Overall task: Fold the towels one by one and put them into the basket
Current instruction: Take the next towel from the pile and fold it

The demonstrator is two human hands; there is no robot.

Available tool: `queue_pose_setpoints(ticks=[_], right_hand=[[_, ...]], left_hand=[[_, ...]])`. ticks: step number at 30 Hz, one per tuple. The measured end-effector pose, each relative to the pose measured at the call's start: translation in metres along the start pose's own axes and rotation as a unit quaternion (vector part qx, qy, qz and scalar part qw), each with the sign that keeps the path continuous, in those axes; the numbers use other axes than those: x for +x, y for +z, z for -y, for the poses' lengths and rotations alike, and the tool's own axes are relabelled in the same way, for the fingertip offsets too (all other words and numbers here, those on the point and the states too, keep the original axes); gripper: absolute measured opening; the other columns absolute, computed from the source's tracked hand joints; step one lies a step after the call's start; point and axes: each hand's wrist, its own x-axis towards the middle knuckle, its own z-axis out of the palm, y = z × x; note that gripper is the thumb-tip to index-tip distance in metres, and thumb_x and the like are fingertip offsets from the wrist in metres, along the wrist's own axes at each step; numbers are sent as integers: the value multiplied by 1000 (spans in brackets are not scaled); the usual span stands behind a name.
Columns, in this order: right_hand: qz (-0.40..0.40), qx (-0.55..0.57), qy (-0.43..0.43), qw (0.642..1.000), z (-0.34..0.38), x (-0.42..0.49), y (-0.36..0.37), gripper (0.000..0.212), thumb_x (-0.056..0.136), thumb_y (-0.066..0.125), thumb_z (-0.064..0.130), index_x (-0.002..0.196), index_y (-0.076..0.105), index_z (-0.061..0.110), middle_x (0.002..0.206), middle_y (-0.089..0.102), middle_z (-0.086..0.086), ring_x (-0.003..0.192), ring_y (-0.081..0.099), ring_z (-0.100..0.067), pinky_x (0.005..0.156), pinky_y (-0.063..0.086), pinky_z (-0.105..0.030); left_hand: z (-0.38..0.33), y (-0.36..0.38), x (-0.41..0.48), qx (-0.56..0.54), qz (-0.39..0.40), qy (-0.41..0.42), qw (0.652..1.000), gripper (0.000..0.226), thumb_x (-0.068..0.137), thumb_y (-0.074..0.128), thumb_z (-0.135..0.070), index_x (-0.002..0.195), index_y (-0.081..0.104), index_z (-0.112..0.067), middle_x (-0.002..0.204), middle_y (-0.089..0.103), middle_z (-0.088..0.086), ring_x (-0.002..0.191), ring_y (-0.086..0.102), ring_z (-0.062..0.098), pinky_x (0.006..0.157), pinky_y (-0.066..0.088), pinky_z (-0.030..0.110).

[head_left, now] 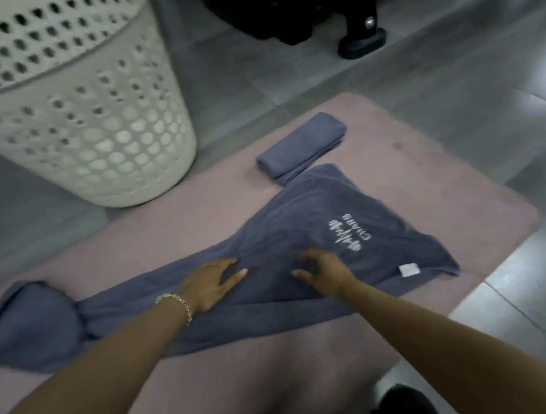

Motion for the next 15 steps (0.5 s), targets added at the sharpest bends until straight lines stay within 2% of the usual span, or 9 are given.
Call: queue_pose_setpoints(ticks=[3,5,8,11,12,13,14,15], right_hand=[[118,-13,-48,992,53,1,64,46,82,68,43,120,60,18,128,58,0,120,53,-21,99,44,-37],[168,-16,-62,984,81,-3,99,54,83,66,45,127,54,17,133,53,1,123,50,-22,101,43,-37],[178,2,-51,983,108,-8,136,63,82,68,46,132,46,14,129,45,6,125,42,-14,107,37,-33],[159,-113,-20,981,127,-10,158,72,77,64,61,133,43,20,134,47,0,129,41,-24,109,33,-42],[160,-145,-12,976,131,-10,162,64,78,61,64,126,49,23,129,51,-1,126,44,-25,108,33,-42],[167,-147,-14,975,137,-10,166,49,78,59,65,109,56,28,115,57,1,117,51,-23,103,37,-40],[169,-112,-24,979,145,-14,168,36,78,60,64,84,55,29,93,58,4,100,56,-20,92,41,-36],[167,-54,-40,984,151,-17,171,40,79,63,59,67,45,26,74,50,6,80,54,-15,78,41,-30]], left_hand=[[71,-10,-65,44,-11,-45,998,77,83,25,-68,144,38,-22,146,43,-3,134,40,15,113,26,27],[111,-8,-105,27,-21,-101,994,70,88,31,-63,144,37,-21,145,44,-3,133,41,17,112,28,26],[162,7,-152,-54,-62,-161,984,86,78,22,-78,141,41,-22,140,48,-3,127,46,17,109,33,31],[197,27,-185,-160,-120,-190,961,80,83,28,-76,143,38,-24,143,43,-7,133,39,14,114,28,32],[196,29,-193,-199,-147,-201,948,70,89,34,-66,143,39,-21,142,42,-7,133,39,14,114,26,30],[199,33,-200,-234,-178,-208,933,61,93,37,-55,142,40,-18,140,42,-6,132,40,15,112,25,25],[199,36,-205,-264,-206,-217,917,54,96,38,-47,140,41,-16,138,43,-5,131,40,15,108,25,22],[199,38,-209,-295,-227,-219,902,52,96,37,-43,140,41,-15,137,43,-5,130,40,15,105,25,20]])
